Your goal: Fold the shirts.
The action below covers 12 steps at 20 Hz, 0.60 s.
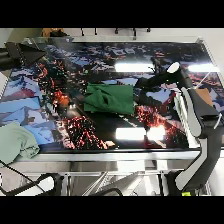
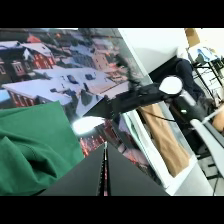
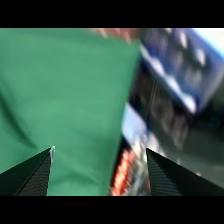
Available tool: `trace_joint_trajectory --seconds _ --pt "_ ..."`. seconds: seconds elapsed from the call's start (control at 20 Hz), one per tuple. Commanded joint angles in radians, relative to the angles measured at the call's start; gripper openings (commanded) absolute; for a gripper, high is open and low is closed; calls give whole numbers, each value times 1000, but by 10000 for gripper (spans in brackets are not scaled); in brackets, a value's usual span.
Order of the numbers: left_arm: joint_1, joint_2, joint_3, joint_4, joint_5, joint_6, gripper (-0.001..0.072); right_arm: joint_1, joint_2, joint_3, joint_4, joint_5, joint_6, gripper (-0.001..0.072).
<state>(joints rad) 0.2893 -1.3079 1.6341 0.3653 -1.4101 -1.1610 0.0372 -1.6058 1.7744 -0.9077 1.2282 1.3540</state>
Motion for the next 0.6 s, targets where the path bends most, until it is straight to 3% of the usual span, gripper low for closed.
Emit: trace_joint_trajectory --seconds 0.0,0.35,0.4,0.45,0.55 --pt "1 0 -1 1 -5 2 18 8 -95 0 15 72 4 651" --pt "1 0 -1 2 -5 9 18 93 -182 0 155 0 -80 633" --pt "1 0 -1 1 -5 9 18 101 -181 1 200 5 -117 400" --pt "1 0 -1 1 -5 9 18 104 -171 3 267 15 -166 13" --pt "1 0 -1 1 -6 8 18 99 -114 33 351 15 -206 23"
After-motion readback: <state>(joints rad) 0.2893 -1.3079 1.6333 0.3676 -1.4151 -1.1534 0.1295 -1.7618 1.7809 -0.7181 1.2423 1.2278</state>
